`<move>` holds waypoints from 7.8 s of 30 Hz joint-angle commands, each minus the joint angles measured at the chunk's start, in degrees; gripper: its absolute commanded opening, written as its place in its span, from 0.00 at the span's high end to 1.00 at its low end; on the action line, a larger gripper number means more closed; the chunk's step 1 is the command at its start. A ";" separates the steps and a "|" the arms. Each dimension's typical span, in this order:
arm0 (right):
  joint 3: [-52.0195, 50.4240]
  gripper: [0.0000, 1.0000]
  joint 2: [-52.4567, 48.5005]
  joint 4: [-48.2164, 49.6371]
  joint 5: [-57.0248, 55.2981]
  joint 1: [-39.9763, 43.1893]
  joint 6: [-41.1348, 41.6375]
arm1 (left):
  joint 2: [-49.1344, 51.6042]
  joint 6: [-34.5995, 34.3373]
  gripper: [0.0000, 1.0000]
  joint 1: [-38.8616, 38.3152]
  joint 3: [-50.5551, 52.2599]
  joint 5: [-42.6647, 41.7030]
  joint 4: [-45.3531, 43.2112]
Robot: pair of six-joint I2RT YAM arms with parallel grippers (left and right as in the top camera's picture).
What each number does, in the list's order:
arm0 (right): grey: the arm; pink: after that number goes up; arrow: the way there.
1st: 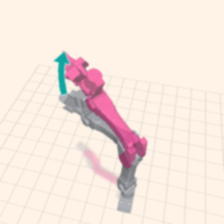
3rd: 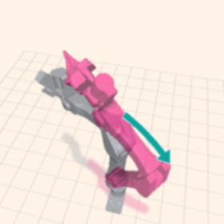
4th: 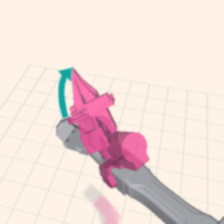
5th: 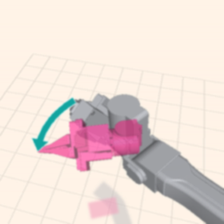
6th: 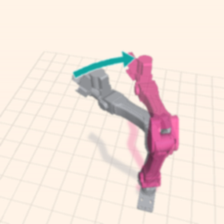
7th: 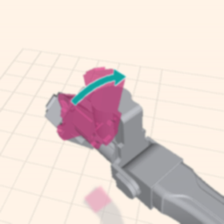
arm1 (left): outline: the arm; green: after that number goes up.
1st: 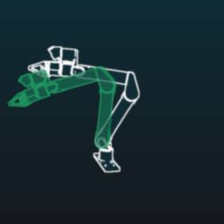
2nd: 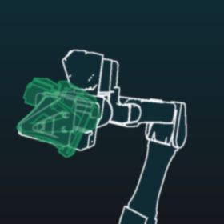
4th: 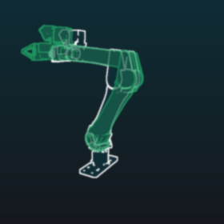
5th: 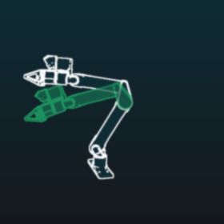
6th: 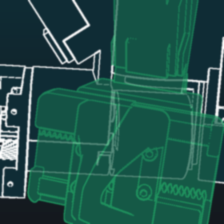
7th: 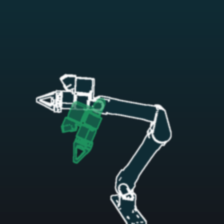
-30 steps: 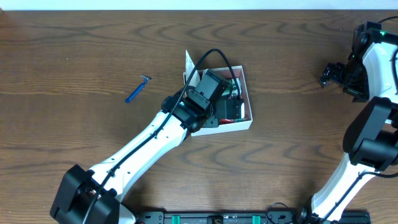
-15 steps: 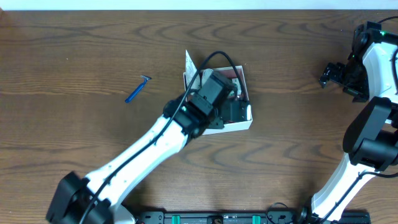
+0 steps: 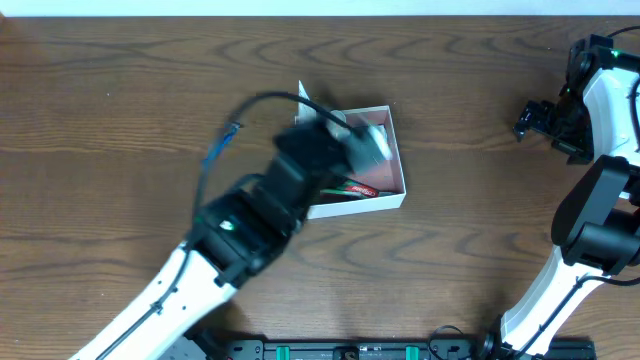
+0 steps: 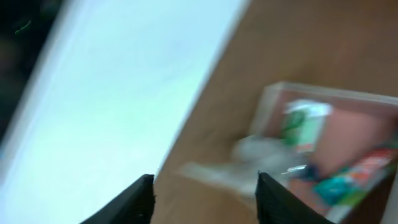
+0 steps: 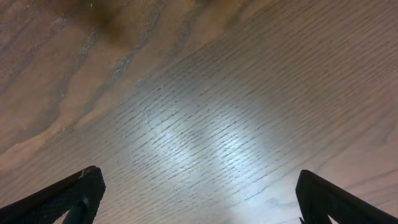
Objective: Pack container
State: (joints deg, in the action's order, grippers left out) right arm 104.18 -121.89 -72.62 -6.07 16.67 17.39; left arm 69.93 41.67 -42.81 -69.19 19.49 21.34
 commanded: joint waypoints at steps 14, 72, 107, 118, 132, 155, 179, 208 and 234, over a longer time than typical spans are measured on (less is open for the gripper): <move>0.15 0.01 0.00 -0.02 -0.57 0.20 0.61 | 12.81 -25.90 0.28 34.99 -1.18 0.37 2.43; 0.15 0.01 0.00 -0.02 -0.57 0.20 0.61 | 45.48 -27.47 0.74 39.69 -1.18 -17.75 6.99; 0.15 0.01 0.00 -0.02 -0.57 0.20 0.61 | 14.97 -27.17 0.94 37.53 -8.33 -23.21 5.53; 0.17 0.01 0.00 -0.02 -0.57 0.20 0.59 | 2.64 -14.36 0.94 21.66 -8.33 -39.41 6.32; 0.15 0.01 0.00 -0.02 -0.57 0.20 0.61 | 10.58 1.84 0.94 0.35 -8.28 -27.19 14.40; 0.17 0.01 0.00 -0.02 -0.57 0.20 0.61 | 33.11 3.76 0.74 0.31 -8.26 -12.33 14.64; 0.15 0.01 0.00 -0.02 -0.57 0.20 0.61 | 7.89 3.54 0.46 -16.06 -8.31 -12.72 15.28; 0.15 0.01 0.00 -0.02 -0.57 0.20 0.61 | 0.11 -40.68 0.02 35.98 -8.28 -15.80 9.22; 0.17 0.01 0.00 -0.02 -0.57 0.20 0.61 | -25.14 -40.70 0.02 35.60 -2.78 -23.58 22.73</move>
State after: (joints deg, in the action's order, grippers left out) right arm 104.18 -121.89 -72.60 -6.07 16.67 17.39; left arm 47.35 1.45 -7.14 -74.63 -2.61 44.29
